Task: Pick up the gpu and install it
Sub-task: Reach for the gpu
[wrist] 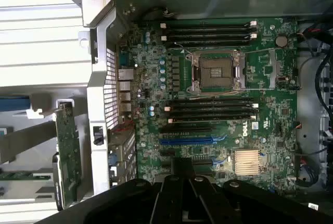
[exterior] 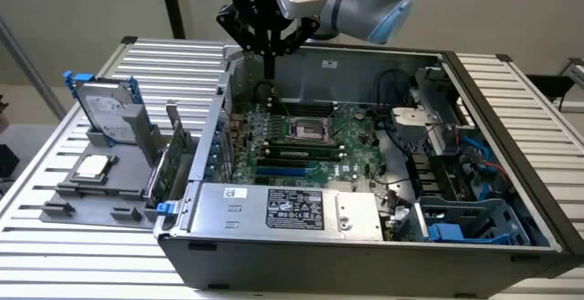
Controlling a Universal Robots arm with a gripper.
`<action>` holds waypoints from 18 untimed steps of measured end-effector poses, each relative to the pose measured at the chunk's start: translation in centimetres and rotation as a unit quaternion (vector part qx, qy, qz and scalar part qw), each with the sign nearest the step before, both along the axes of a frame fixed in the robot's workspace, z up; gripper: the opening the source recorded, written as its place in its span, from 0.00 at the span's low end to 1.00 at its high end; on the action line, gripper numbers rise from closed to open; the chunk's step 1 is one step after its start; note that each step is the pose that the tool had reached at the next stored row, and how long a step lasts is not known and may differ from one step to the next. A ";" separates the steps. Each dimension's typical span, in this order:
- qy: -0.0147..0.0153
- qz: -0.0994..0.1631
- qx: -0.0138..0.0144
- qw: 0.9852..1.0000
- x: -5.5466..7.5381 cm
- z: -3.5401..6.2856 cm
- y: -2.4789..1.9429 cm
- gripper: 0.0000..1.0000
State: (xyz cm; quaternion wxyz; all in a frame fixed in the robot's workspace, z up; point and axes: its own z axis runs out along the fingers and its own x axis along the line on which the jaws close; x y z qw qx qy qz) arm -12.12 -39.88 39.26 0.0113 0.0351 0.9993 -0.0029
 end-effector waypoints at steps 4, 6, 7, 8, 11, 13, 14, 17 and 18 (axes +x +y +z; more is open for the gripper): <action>0.000 0.000 0.000 1.000 0.0 0.00 0.00 0.11; 0.000 0.000 0.000 1.000 0.0 0.00 0.00 0.11; 0.000 0.000 0.000 1.000 0.0 0.00 0.00 0.11; 0.000 0.000 0.000 1.000 0.0 0.00 0.00 0.11; 0.000 0.000 0.000 1.000 0.0 0.00 0.00 0.11; 0.000 0.000 0.000 1.000 0.0 0.00 0.00 0.11; 0.000 0.000 0.000 1.000 -0.1 0.00 0.00 0.11; 0.000 0.000 0.000 1.000 -1.1 -0.01 -0.06 0.11; 0.000 0.000 0.000 1.000 -1.6 0.00 -0.12 0.11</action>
